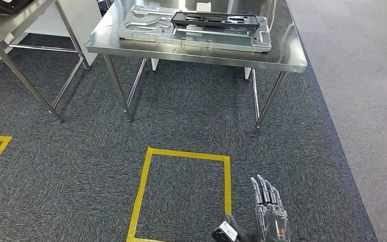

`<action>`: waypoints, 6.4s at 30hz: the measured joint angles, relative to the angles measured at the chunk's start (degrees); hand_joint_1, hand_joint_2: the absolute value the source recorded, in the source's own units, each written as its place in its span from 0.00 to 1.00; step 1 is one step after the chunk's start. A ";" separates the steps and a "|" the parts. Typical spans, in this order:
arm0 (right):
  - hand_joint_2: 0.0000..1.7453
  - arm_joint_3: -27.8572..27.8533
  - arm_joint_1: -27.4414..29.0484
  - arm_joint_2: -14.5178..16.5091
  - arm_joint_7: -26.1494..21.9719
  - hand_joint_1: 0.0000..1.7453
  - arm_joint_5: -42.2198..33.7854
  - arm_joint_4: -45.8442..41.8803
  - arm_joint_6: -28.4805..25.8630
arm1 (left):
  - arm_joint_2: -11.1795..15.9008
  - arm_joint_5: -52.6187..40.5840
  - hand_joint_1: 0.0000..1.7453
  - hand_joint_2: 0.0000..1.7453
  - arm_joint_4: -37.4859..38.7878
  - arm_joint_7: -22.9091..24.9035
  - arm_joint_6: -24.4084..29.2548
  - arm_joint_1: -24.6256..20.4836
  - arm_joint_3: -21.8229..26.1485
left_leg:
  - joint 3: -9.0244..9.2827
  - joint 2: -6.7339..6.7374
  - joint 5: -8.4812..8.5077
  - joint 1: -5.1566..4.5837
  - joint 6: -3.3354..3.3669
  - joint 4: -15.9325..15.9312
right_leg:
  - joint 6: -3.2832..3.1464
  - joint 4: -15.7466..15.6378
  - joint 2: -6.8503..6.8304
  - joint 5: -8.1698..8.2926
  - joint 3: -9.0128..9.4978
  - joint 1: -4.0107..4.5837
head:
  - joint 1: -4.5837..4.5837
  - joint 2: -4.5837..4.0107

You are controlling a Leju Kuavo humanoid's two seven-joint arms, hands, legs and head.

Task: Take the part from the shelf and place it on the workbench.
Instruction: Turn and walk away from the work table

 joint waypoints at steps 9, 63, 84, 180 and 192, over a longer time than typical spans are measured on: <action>0.00 -0.11 0.04 0.00 0.00 0.00 0.00 -0.01 -0.01 | -0.12 0.00 0.00 0.00 0.00 0.01 -0.01 -0.03 -0.01 | -0.06 -0.09 0.56 -0.49 -1.62 0.08 | -1.66 -15.29 0.03 7.55 8.12 0.35 | 0.04 0.00; 0.00 -0.11 0.16 0.04 -0.07 0.00 0.00 -0.16 0.02 | 0.04 0.01 0.00 0.00 -0.09 0.01 -0.01 0.12 0.01 | -0.60 -0.24 0.08 0.10 -0.37 0.63 | 0.49 1.57 0.15 0.75 -0.55 -0.24 | 0.04 -0.01; 0.00 -0.08 0.15 0.11 -0.08 0.00 0.02 -0.17 0.02 | 0.09 -0.01 0.00 0.00 -0.11 0.01 -0.01 0.16 -0.01 | 0.25 -0.44 -0.75 -0.37 -2.25 1.44 | -2.03 -14.24 0.10 7.43 7.01 0.43 | -0.26 0.00; 0.00 -34.87 -24.75 -9.99 -6.64 0.00 -64.29 90.47 8.63 | -1.92 -9.65 0.00 0.00 -2.01 0.98 6.29 -1.27 1.80 | -1.12 0.15 0.71 -0.31 -0.36 0.50 | -0.07 -12.40 -4.60 4.46 7.70 -0.02 | 0.38 -0.01; 0.00 -37.78 -24.41 -8.75 -1.44 0.00 -53.83 90.31 8.19 | -2.34 -13.32 0.00 0.00 -2.23 1.48 7.21 -1.92 3.16 | -1.71 -8.43 1.25 -0.01 -1.57 0.50 | -1.57 -14.54 5.32 7.82 6.64 -0.05 | 0.75 -0.01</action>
